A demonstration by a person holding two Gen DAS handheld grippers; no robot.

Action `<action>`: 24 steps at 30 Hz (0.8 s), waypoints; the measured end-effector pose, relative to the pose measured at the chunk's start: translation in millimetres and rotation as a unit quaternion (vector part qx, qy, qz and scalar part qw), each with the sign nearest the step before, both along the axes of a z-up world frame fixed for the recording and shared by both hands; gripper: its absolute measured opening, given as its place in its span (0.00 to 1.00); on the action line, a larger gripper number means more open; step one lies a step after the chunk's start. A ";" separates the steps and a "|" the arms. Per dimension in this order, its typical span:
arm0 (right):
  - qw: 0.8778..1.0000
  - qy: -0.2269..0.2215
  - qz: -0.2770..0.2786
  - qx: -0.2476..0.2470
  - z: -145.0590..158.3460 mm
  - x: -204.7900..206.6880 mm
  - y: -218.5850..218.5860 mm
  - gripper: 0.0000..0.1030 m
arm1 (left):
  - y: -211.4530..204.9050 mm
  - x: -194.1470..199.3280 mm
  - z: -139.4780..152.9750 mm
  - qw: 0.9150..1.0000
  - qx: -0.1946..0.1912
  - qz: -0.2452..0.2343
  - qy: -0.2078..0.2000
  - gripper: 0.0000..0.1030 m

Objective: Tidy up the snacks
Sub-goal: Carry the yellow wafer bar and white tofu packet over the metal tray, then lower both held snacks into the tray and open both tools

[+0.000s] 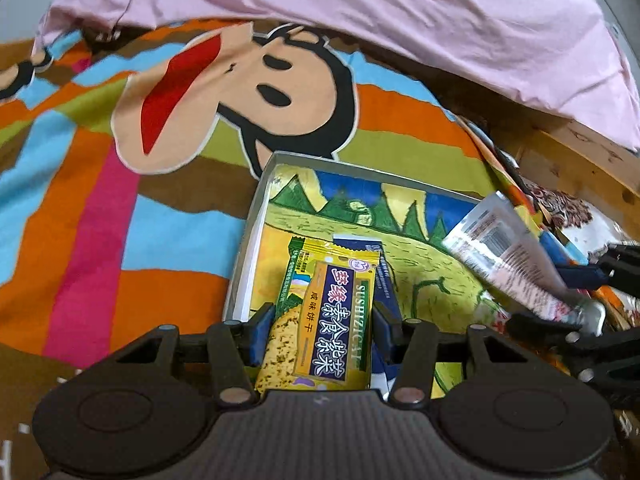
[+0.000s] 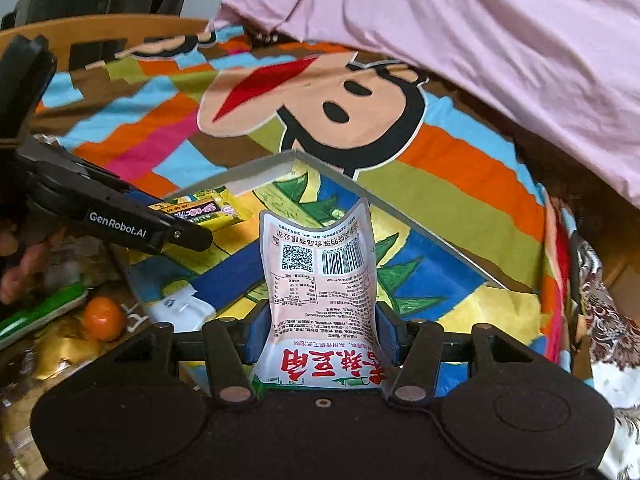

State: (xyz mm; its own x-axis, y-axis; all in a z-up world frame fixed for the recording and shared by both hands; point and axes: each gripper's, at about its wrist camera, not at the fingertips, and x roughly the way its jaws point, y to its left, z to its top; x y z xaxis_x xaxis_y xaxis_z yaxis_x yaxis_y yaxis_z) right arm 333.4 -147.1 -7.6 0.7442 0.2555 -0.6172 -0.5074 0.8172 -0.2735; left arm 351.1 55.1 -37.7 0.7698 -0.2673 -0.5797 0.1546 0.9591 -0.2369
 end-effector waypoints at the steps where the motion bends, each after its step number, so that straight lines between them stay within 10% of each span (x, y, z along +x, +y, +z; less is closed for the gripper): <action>1: 1.000 0.002 -0.001 -0.004 -3.0 4.6 2.9 0.55 | 0.5 3.8 -2.0 1.000 -0.003 0.001 0.004 0.53; 16: 0.999 0.029 -0.016 -0.018 -28.7 26.6 22.3 0.57 | -6.4 22.1 -9.7 1.000 0.005 -0.006 0.024 0.54; 24: 0.999 0.044 -0.027 -0.015 -32.7 30.3 26.7 0.74 | -6.5 23.2 -8.2 0.999 -0.001 -0.016 0.033 0.64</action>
State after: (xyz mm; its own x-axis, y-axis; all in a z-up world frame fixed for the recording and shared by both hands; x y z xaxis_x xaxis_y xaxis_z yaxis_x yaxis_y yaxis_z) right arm 363.7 -120.4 -40.3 0.6995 0.1975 -0.6868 -0.4862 0.8359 -0.2548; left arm 374.3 48.6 -45.8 0.7202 -0.2922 -0.6292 0.1696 0.9536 -0.2487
